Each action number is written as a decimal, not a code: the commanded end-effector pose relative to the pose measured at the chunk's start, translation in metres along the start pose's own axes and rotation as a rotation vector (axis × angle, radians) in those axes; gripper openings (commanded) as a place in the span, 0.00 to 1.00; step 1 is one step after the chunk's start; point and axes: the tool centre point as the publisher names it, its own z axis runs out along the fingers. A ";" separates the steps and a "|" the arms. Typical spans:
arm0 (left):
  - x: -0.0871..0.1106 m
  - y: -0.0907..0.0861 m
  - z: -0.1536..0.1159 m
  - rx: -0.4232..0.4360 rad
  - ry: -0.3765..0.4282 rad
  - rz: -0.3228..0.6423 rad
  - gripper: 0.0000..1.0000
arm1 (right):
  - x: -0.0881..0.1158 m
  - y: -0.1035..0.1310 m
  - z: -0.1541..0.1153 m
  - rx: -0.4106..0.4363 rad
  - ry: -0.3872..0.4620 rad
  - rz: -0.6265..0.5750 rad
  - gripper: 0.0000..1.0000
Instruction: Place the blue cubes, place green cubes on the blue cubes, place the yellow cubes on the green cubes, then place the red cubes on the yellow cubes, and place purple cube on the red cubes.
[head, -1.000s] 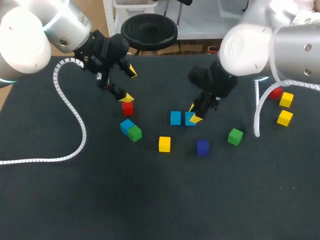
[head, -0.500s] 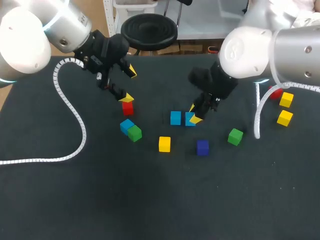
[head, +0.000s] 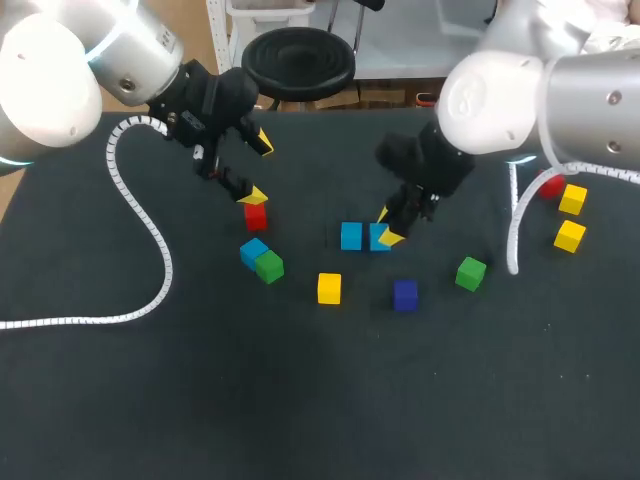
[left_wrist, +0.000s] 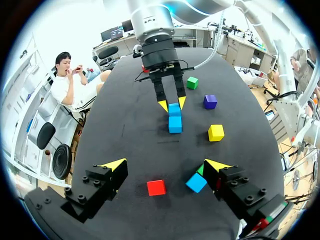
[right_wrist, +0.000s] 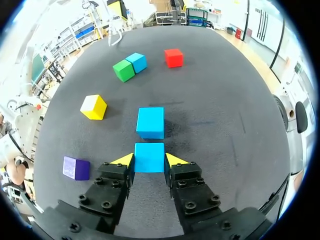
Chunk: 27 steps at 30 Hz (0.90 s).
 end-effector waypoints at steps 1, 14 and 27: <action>-0.001 0.001 0.000 0.002 0.006 -0.003 1.00 | -0.001 -0.001 0.001 -0.003 0.003 -0.002 0.00; -0.001 0.001 0.000 0.002 0.006 -0.003 1.00 | 0.001 -0.003 0.006 -0.019 0.006 -0.006 0.00; -0.001 0.001 0.000 0.002 0.006 -0.003 1.00 | 0.004 -0.003 0.008 -0.036 0.003 -0.008 1.00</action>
